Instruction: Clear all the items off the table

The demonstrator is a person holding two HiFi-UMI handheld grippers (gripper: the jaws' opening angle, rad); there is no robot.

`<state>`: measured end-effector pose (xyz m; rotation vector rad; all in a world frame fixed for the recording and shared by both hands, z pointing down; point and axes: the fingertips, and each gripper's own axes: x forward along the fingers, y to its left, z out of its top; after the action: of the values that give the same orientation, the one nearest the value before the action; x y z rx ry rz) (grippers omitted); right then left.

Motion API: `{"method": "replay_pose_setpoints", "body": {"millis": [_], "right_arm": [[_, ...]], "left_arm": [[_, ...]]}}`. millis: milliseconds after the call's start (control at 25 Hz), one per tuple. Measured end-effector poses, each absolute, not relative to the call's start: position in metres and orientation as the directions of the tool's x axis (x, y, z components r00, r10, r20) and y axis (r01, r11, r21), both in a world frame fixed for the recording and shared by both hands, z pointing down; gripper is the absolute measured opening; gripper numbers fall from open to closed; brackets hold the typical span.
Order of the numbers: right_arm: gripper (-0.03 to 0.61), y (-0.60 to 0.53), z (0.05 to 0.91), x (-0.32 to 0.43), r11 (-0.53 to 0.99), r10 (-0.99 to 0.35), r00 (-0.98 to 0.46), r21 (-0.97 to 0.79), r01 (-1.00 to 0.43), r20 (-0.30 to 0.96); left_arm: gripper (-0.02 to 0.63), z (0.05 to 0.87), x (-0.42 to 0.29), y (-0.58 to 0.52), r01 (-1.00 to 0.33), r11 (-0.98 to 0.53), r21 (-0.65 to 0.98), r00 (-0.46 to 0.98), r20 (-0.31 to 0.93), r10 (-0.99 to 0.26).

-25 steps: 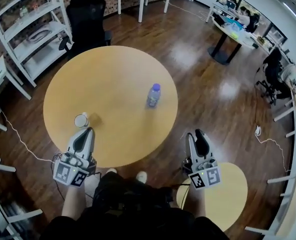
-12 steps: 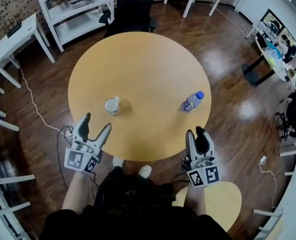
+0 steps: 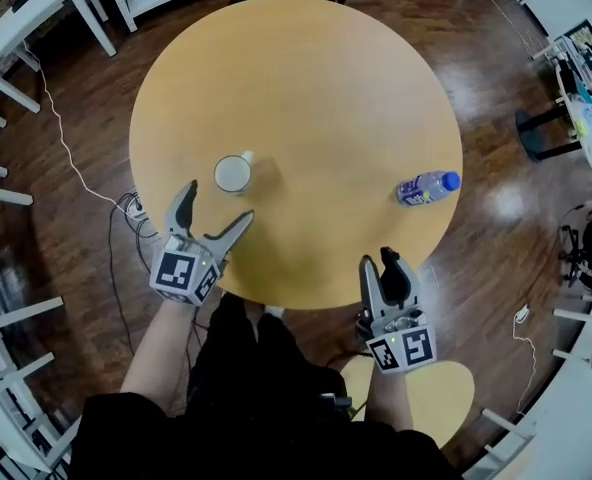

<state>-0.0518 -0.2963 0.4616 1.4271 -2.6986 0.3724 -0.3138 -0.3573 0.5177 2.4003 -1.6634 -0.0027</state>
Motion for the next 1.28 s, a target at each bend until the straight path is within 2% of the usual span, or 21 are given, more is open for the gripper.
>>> {"method": "replay_pose_setpoints", "body": {"millis": [240, 480, 800, 960, 1280], "right_arm": [[0.15, -0.301, 0.494, -0.047, 0.522, -0.796, -0.556, -0.193, -0.831, 0.238], [0.15, -0.321, 0.512, -0.04, 0.512, -0.794, -0.546, -0.19, -0.838, 0.268], [0.15, -0.32, 0.526, -0.025, 0.485, -0.798, -0.508, -0.155, -0.861, 0.325], [0.149, -0.318, 0.53, -0.026, 0.486, -0.789, -0.51, -0.162, -0.859, 0.343], [0.15, -0.322, 0.519, -0.061, 0.534, -0.76, -0.548, -0.143, -0.833, 0.35]], "left_arm": [[0.503, 0.565, -0.312, -0.373, -0.945, -0.305, 0.119, 0.322, 0.178, -0.93], [0.504, 0.598, -0.307, -0.404, -0.946, -0.299, 0.122, 0.32, 0.236, -0.917], [0.501, 0.609, -0.307, -0.433, -0.946, -0.295, 0.133, 0.317, 0.207, -0.925], [0.425, 0.613, -0.3, -0.437, -0.941, -0.321, 0.108, 0.337, 0.207, -0.918], [0.416, 0.619, -0.31, -0.433, -0.893, -0.419, 0.165, 0.449, 0.233, -0.863]]}}
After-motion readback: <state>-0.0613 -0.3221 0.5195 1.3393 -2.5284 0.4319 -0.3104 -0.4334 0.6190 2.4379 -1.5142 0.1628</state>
